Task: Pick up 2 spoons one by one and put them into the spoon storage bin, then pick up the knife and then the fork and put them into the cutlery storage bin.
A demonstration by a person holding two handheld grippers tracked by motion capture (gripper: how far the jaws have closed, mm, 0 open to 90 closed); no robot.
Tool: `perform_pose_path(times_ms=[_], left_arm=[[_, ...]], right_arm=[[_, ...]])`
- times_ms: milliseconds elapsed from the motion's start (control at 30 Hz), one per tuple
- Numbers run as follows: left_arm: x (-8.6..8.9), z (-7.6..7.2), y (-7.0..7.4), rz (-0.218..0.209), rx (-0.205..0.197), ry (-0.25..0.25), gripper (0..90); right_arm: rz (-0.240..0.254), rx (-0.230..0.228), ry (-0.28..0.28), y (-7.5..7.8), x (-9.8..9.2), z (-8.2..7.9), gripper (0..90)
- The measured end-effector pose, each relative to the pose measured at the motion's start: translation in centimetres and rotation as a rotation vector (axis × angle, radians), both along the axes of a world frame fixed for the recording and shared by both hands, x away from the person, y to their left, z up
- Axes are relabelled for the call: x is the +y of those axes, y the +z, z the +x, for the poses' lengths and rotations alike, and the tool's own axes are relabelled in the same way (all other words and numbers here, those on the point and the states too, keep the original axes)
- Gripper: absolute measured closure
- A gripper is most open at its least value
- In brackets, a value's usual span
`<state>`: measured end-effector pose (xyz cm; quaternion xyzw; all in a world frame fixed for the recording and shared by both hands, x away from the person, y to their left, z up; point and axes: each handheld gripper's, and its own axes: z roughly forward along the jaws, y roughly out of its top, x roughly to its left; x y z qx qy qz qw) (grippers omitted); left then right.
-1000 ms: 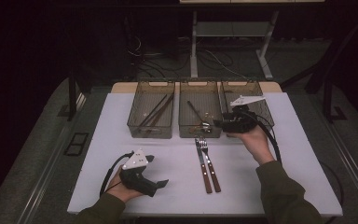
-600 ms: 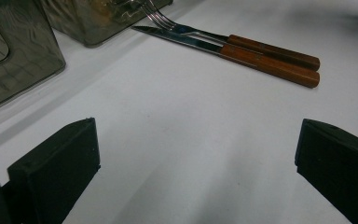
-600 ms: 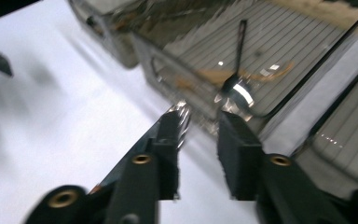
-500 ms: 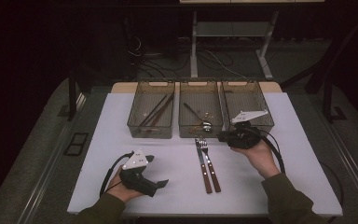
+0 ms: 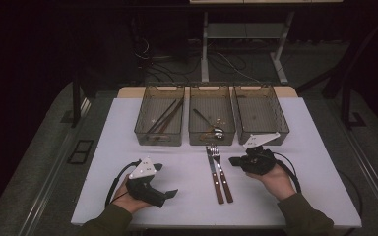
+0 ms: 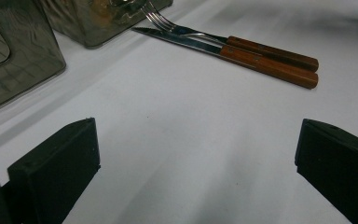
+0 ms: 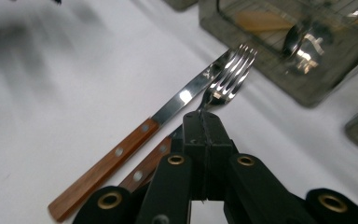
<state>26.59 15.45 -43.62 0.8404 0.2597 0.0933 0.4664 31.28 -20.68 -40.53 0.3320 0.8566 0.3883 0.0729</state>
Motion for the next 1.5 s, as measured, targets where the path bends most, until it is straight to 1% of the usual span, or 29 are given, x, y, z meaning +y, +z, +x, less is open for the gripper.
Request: perform_pose_path(times_ms=[233,333,467,533,667,900,1133,1333,1500], left_arm=[[0.0,0.0,0.0,0.0,-0.001,0.001,0.0],[0.0,0.0,0.0,-0.002,0.0,0.002,0.0],[0.0,0.0,0.0,0.002,-0.003,0.0,0.0],[-0.1,0.0,0.1,-0.003,-0.003,0.001,0.0],[-0.1,-0.1,0.0,0.0,-0.002,0.001,0.0],[-0.1,0.0,0.0,-0.001,-0.002,0.0,0.0],[-0.1,-0.1,0.1,-0.001,-0.001,-0.001,0.0],[-0.1,-0.1,0.0,-0.001,-0.001,-0.003,0.0],[-0.1,-0.1,0.1,-0.001,-0.002,-0.002,0.0]], right_arm=[[-0.026,0.008,0.04,-0.8,-0.1,-1.5,89.8],[-0.032,0.02,0.059,-1.1,0.1,-2.0,89.8],[-0.039,0.036,0.09,-1.5,0.6,-2.7,89.8],[-0.039,0.041,0.102,-1.7,1.1,-2.9,89.8],[-0.051,0.046,0.127,-2.0,1.9,-2.9,89.9],[-0.06,0.048,0.136,-2.5,3.2,-2.6,89.9],[-0.098,0.047,0.14,-3.1,4.4,-2.4,89.9],[-0.124,0.024,0.138,-3.2,4.6,-2.5,89.9],[-0.135,0.018,0.127,-3.2,4.6,-2.5,90.0]])
